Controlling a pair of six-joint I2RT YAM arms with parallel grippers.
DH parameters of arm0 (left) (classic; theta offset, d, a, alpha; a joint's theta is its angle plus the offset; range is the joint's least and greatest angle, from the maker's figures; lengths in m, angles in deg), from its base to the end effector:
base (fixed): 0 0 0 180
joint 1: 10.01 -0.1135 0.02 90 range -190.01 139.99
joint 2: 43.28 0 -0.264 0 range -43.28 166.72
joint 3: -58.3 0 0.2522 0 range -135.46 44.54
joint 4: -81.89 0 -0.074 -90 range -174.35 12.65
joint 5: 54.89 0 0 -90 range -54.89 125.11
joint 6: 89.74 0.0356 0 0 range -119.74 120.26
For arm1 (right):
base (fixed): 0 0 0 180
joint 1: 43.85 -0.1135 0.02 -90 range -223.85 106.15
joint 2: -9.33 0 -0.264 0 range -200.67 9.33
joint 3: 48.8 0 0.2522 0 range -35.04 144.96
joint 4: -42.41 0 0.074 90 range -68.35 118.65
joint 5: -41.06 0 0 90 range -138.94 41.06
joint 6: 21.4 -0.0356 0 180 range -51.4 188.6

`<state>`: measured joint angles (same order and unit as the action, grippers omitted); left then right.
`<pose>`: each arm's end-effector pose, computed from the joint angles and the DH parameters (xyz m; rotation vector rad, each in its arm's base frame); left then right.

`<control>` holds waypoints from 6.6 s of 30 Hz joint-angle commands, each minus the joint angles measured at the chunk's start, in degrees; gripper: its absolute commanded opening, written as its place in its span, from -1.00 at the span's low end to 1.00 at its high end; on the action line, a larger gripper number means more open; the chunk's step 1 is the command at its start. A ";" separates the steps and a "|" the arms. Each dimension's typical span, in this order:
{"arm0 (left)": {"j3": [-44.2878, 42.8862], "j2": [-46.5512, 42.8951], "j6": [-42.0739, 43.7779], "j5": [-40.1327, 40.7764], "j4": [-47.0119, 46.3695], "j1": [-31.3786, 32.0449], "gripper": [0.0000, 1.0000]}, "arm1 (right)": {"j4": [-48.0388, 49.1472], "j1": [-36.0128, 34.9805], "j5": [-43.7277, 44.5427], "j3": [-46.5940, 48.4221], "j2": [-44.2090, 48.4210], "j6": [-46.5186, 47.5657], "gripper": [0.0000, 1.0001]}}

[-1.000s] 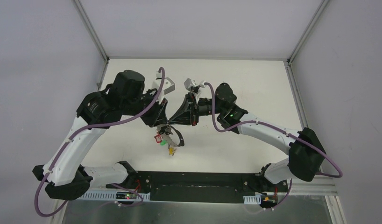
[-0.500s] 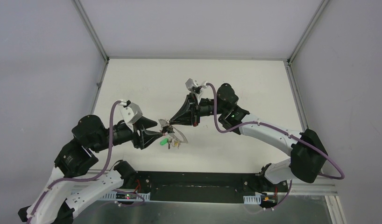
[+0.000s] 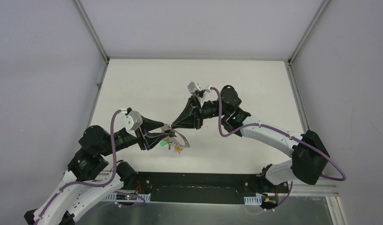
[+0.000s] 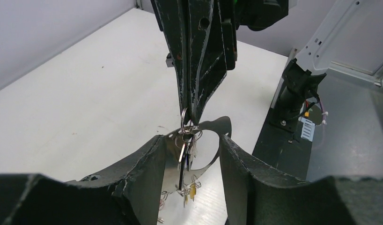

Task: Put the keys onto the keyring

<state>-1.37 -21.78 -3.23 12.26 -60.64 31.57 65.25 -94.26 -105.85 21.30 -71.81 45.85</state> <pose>0.0503 -0.0631 0.3674 0.8331 1.4083 -0.9211 0.1799 0.2643 0.3452 -1.2619 1.1552 1.6633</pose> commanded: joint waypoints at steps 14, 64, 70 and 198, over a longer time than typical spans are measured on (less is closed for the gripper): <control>-0.52 5.22 0.07 -5.50 -7.13 0.14 -0.45 | 6.99 -0.16 -1.92 0.44 2.58 -0.27 -1.00; -50.97 39.84 1.15 3.01 49.41 0.17 -1.00 | -3.56 -0.10 6.91 1.34 4.63 4.39 -0.04; -55.89 42.96 1.53 4.77 54.33 0.14 -1.00 | -0.75 -0.79 6.03 2.21 2.55 2.16 -0.12; -37.01 29.33 -0.30 5.29 40.29 0.25 -1.00 | -0.17 -2.60 11.51 0.44 2.71 2.91 0.24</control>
<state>-32.60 4.03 -6.62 19.82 -25.36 31.64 65.38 -97.19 -95.55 21.60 -70.33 47.69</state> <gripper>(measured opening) 0.010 0.640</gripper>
